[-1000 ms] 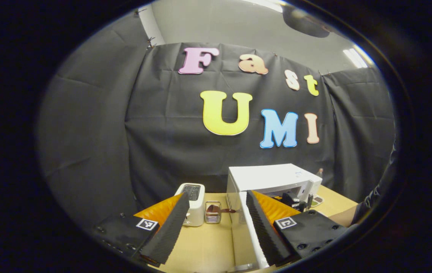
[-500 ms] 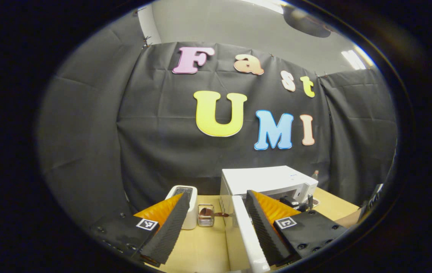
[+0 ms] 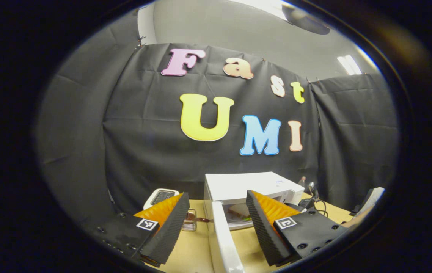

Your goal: Open the microwave oven with the left hand, put the food in, and close the microwave oven.

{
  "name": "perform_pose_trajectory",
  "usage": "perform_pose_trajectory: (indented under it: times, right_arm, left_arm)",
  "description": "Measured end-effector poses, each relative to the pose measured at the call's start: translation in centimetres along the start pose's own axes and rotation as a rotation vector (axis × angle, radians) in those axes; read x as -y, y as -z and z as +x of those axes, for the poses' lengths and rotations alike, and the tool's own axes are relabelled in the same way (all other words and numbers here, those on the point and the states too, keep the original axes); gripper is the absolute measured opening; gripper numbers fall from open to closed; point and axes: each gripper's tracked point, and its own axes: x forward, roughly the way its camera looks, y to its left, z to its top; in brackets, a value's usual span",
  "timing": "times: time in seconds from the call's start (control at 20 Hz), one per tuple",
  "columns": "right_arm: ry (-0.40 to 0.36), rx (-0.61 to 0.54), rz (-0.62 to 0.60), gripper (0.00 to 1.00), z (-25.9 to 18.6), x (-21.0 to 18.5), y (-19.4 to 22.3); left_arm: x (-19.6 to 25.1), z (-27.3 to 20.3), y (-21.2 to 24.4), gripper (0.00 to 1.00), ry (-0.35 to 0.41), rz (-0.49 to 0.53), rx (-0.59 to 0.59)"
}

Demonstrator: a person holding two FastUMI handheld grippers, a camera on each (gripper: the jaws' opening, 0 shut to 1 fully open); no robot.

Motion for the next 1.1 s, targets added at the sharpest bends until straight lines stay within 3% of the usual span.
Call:
perform_pose_trajectory:
  times: [0.2,0.45,0.9,1.05,1.1]
  right_arm:
    - [-0.074,0.023,-0.154,0.65,-5.7,-2.0,-2.4]
    - [-0.113,0.108,-0.352,0.65,-11.3,-2.8,-6.4]
    - [-0.138,0.329,-0.68,0.65,-21.3,-5.6,-14.7]
    - [-0.113,0.391,-0.764,0.65,-24.4,-6.5,-17.0]
    - [-0.106,0.394,-0.788,0.73,-25.2,-6.9,-17.5]
  left_arm:
    - [2.5,0.3,-0.3,0.96,0.031,-0.004,0.017]
    - [5.8,0.3,-0.8,0.96,0.066,-0.002,0.034]
    - [10.4,0.8,-1.3,0.96,0.069,0.052,0.048]
    - [11.3,0.9,-2.1,0.96,0.05,0.062,0.066]
    - [11.0,0.8,-2.3,0.96,0.032,0.064,0.076]
